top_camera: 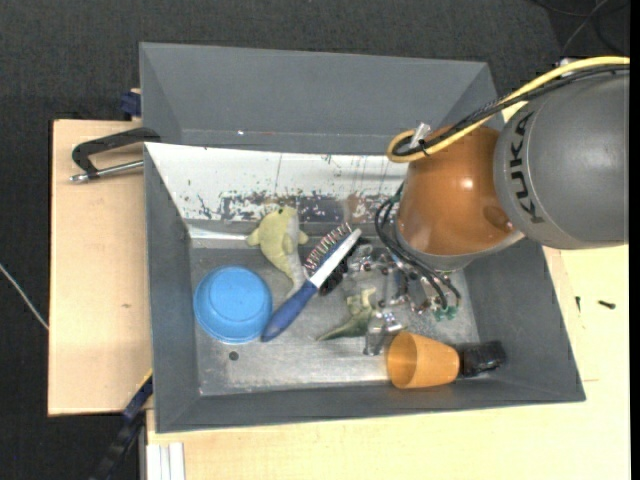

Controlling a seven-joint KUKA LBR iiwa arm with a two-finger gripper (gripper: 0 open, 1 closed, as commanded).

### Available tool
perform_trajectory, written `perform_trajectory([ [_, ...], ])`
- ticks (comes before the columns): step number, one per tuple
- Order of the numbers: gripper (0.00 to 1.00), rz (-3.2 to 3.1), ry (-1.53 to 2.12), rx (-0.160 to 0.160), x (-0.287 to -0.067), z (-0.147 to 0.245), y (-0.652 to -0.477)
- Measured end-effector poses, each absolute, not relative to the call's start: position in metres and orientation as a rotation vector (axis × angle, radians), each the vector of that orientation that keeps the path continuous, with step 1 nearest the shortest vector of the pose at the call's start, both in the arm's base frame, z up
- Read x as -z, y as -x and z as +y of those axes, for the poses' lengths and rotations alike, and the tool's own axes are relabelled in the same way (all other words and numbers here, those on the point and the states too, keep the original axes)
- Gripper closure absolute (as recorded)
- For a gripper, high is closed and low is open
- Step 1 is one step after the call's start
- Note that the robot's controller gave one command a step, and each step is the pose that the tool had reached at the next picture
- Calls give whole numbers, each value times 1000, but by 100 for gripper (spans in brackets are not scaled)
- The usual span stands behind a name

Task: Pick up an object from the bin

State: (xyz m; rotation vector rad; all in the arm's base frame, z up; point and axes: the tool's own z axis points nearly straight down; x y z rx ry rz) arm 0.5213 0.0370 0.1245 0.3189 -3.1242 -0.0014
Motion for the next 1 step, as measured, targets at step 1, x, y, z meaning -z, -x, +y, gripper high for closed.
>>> perform_trajectory([
  [1,0,-3135,-267,4,-70,36,-522],
])
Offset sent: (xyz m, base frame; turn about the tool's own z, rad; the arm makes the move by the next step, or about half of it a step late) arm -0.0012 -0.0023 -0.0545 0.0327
